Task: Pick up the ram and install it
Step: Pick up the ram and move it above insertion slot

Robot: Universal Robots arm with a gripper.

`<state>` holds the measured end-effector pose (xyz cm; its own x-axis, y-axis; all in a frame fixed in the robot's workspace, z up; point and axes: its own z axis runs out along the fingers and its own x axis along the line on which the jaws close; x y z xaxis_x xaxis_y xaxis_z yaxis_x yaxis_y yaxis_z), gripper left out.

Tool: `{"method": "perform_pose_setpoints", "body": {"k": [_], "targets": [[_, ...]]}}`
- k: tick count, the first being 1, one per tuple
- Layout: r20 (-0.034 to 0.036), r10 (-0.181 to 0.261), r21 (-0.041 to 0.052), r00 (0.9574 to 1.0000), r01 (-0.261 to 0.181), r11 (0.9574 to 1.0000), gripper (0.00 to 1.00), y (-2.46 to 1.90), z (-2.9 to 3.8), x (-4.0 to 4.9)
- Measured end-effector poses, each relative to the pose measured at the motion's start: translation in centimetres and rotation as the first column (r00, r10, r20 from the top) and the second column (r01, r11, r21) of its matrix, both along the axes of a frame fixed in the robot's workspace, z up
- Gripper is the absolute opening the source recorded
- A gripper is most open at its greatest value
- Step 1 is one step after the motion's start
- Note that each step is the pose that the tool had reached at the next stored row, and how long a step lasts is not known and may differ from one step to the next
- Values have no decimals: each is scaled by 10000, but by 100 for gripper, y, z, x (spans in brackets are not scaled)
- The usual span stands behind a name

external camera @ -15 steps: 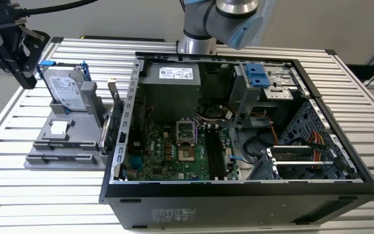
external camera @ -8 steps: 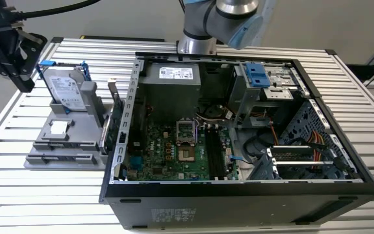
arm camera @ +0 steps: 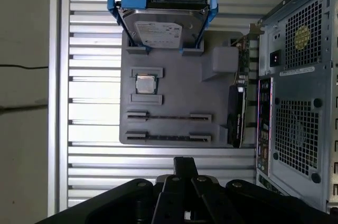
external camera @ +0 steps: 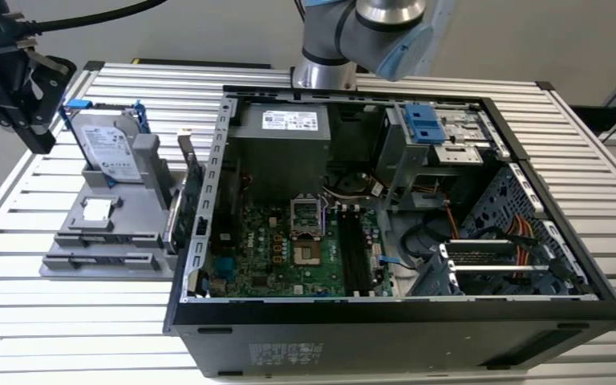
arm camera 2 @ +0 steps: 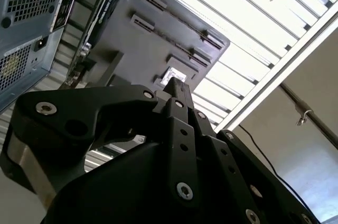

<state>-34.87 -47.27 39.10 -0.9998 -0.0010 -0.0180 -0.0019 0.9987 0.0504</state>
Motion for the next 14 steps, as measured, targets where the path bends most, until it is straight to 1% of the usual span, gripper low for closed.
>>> {"method": "perform_pose_setpoints", "body": {"k": [10,14], "targets": [[-2,4,0,10000,-4,10000,0,0,0,0],[-2,211,0,9998,-211,9998,0,0,0,0]]}}
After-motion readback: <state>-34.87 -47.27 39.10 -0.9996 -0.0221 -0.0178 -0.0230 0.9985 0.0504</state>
